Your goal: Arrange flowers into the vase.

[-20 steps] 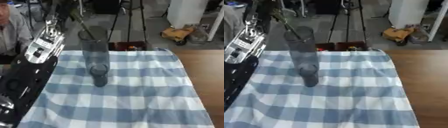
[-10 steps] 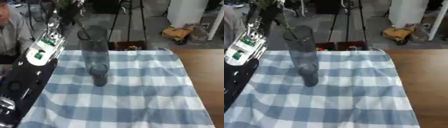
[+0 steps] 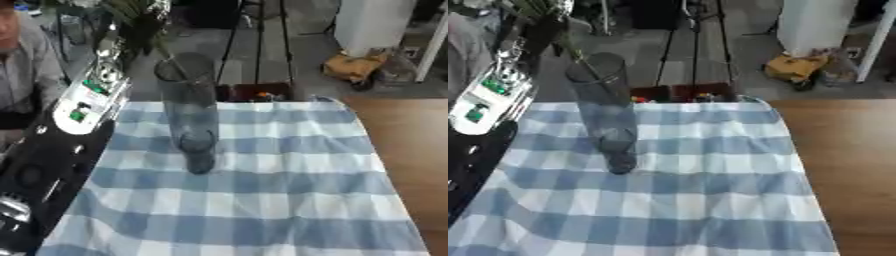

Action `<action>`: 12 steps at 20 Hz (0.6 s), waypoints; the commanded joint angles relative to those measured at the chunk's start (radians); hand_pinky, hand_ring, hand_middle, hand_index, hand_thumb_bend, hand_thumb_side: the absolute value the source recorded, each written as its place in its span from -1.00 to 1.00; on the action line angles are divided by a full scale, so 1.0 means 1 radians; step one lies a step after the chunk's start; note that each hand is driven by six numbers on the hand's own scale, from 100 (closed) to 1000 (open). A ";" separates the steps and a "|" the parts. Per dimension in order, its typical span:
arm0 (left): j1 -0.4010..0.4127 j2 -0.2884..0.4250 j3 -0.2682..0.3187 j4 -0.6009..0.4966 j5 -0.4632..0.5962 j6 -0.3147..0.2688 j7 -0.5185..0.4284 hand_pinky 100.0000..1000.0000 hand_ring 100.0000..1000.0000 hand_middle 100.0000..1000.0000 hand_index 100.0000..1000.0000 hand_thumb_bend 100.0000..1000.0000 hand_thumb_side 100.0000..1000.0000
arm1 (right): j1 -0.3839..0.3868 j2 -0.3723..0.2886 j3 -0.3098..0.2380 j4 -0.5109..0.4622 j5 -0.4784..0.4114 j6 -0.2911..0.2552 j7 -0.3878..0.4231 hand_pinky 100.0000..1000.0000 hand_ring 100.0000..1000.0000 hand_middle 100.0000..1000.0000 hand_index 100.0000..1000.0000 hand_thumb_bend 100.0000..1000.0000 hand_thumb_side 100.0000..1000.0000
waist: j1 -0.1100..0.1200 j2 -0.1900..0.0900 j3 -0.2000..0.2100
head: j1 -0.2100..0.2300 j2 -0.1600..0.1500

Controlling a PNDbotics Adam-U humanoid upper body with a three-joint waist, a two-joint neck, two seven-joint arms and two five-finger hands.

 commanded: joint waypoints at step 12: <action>-0.014 0.030 0.005 -0.022 -0.068 0.023 -0.052 -1.00 -0.52 -0.46 -0.68 -1.00 -0.10 | -0.009 -0.016 -0.009 -0.020 0.012 0.005 0.002 0.27 0.51 0.48 0.54 -1.00 1.00 | -0.004 -0.025 0.006 | -0.004 -0.008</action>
